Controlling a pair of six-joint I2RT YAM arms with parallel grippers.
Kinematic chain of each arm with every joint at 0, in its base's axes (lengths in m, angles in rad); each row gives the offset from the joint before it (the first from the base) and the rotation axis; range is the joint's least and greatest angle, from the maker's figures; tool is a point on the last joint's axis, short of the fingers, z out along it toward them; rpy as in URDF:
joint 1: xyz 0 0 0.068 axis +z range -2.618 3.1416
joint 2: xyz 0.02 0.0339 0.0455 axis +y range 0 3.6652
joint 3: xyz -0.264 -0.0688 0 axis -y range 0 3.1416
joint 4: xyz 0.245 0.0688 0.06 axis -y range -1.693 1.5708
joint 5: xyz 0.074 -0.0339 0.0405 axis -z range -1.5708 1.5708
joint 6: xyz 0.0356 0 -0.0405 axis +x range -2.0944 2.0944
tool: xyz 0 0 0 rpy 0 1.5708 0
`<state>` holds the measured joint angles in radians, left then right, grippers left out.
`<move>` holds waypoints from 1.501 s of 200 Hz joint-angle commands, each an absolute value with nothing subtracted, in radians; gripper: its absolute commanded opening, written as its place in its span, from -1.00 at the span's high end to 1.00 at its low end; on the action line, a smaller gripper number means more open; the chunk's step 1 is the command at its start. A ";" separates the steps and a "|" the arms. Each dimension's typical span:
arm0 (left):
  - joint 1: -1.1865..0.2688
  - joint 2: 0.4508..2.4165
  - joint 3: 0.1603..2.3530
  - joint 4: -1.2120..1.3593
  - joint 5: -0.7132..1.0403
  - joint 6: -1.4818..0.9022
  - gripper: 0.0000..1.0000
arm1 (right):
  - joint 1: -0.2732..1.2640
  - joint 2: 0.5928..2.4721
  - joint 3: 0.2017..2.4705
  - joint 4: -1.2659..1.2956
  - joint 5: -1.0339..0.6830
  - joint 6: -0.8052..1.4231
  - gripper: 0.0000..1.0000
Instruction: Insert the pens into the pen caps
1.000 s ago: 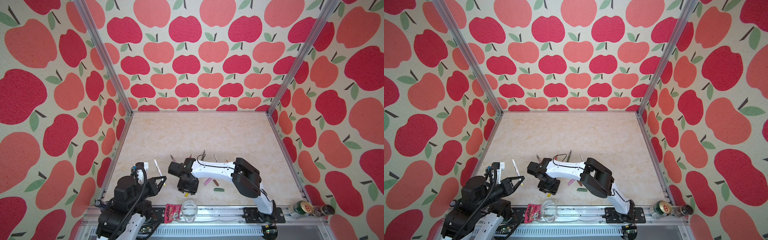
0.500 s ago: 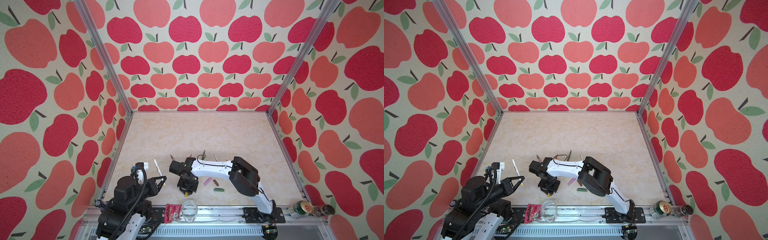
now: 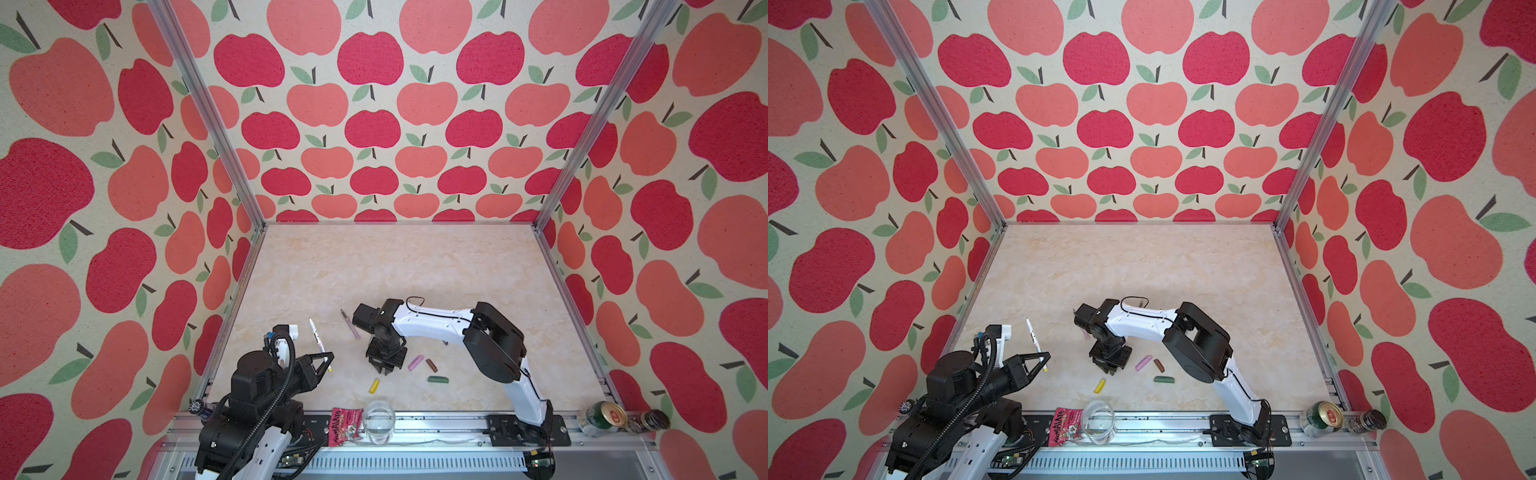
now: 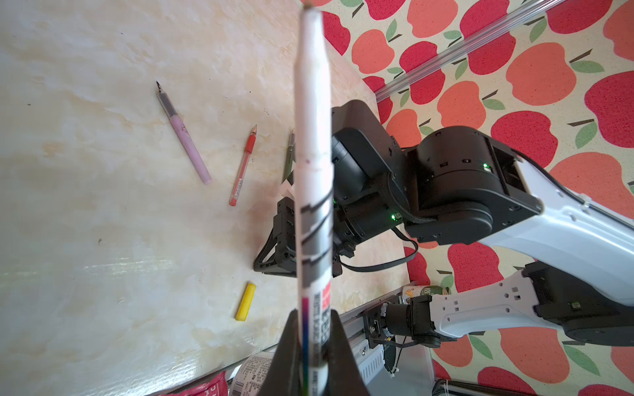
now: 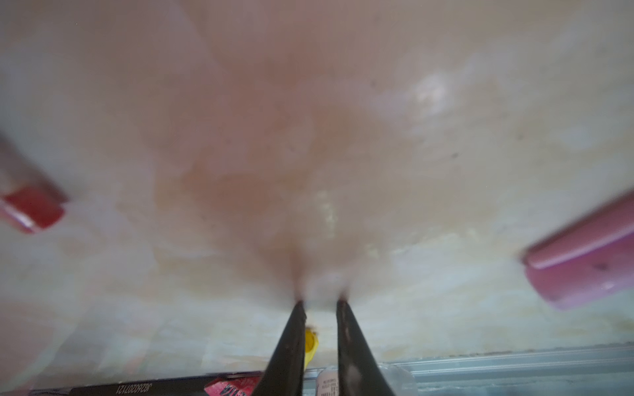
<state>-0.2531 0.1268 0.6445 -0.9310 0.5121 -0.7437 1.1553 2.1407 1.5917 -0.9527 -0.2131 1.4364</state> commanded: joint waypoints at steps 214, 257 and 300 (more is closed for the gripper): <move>-0.258 0.149 0.683 -0.917 0.429 -0.784 1.00 | 1.260 1.999 1.531 -0.937 -0.203 1.445 -0.02; -0.258 0.153 0.684 -0.910 0.469 -0.775 1.00 | 1.285 2.058 1.537 -0.886 -0.245 1.523 -0.06; -0.258 0.147 0.668 -0.879 0.483 -0.783 1.00 | 1.288 2.095 1.541 -0.853 -0.267 1.541 -0.06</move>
